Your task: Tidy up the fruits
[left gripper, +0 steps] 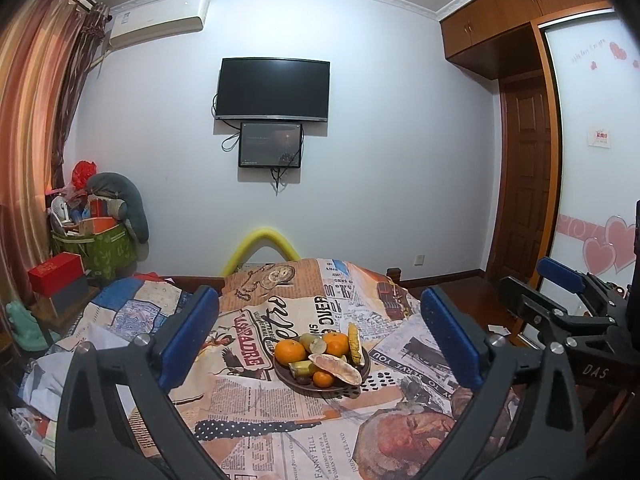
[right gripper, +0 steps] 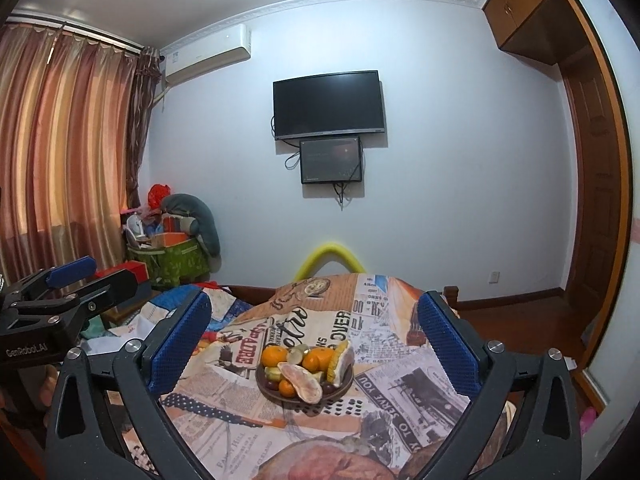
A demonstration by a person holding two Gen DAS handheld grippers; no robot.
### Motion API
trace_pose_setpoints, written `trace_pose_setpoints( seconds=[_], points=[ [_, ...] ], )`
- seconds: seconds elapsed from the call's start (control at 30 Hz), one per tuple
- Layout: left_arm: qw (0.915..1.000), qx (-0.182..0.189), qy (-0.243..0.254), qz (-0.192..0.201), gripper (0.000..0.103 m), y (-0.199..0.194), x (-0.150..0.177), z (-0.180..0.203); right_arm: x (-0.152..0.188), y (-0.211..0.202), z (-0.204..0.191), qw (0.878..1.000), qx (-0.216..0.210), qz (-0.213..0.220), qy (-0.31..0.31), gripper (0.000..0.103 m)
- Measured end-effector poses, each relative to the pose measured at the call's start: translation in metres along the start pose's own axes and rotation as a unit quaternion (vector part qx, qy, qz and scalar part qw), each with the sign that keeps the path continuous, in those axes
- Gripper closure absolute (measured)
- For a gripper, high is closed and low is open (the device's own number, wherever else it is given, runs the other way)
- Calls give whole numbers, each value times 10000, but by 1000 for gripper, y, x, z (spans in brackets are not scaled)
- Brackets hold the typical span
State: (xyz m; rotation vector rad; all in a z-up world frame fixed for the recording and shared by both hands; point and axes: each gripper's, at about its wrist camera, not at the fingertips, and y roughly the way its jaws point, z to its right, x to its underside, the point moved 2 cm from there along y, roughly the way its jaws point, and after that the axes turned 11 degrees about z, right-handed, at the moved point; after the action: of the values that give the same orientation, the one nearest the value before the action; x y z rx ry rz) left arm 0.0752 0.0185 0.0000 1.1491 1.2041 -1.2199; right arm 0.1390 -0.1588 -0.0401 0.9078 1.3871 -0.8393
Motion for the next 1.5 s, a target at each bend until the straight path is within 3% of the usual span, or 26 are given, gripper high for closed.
trace_pose_setpoints(
  seconds=[1.5],
  points=[
    [9999,121,60,-40,0,1,5,4,-3,-5,0,10000,9,2,86,0]
  ],
)
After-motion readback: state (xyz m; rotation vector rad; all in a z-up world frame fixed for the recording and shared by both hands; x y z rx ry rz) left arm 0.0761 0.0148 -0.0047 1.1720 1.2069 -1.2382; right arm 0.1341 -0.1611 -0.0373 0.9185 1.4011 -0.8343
